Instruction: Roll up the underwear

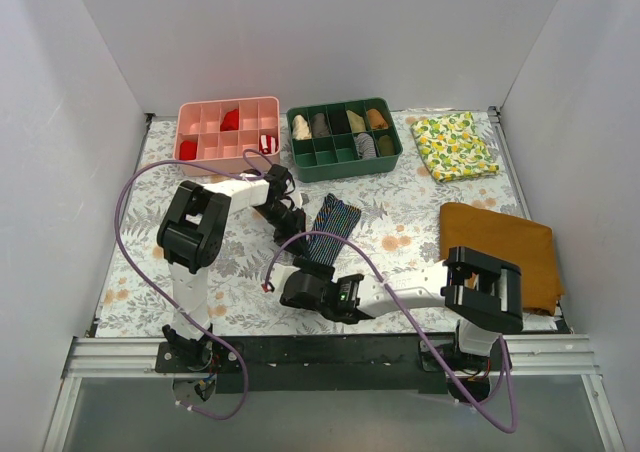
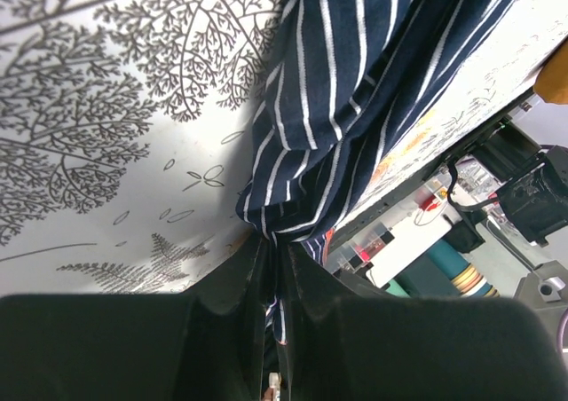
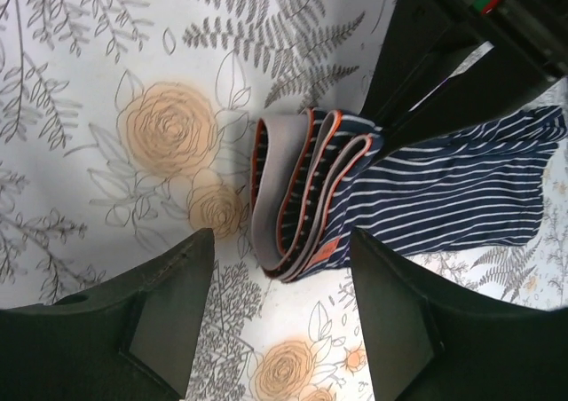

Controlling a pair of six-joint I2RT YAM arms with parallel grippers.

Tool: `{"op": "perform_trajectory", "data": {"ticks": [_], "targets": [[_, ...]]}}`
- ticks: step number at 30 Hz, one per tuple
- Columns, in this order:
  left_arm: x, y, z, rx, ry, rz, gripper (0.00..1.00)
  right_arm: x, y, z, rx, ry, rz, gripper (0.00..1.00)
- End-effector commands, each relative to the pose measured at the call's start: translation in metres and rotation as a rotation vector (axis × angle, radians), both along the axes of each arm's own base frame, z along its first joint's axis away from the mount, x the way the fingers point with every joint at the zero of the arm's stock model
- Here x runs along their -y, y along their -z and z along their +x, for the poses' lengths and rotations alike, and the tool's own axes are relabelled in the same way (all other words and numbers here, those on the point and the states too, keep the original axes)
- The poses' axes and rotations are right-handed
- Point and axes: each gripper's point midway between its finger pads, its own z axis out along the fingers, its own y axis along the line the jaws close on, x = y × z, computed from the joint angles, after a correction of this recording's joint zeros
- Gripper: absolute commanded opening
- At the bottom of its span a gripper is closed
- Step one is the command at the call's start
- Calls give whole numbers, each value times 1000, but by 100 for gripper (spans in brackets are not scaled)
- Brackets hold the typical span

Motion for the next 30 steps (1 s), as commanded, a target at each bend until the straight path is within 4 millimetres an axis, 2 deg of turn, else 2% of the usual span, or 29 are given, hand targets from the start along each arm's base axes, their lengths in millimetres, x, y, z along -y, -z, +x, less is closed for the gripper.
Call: {"op": "perform_trajectory", "data": {"ticks": [1, 5, 12, 17, 20, 23, 28, 30], "targets": [[1, 2, -1, -7, -1, -23, 0, -10, -11, 16, 111, 58, 65, 70], [1, 5, -2, -11, 4, -23, 0, -7, 1, 17, 118, 45, 31, 70], [-1, 7, -4, -16, 3, -27, 0, 12, 24, 11, 83, 54, -21, 70], [-3, 10, -4, -19, 2, -25, 0, 16, 35, 10, 78, 46, -49, 66], [-3, 11, -4, -24, 1, -25, 0, 16, 41, 8, 61, 37, -54, 56], [-5, 11, -2, -13, 2, -25, 0, 18, 47, 4, -9, 30, -36, 37], [-3, 6, 6, 18, -6, -44, 0, 13, 38, 3, -167, 5, 43, 22], [-2, 5, 10, 29, -8, -47, 0, 11, 31, 5, -214, -2, 73, 20]]}}
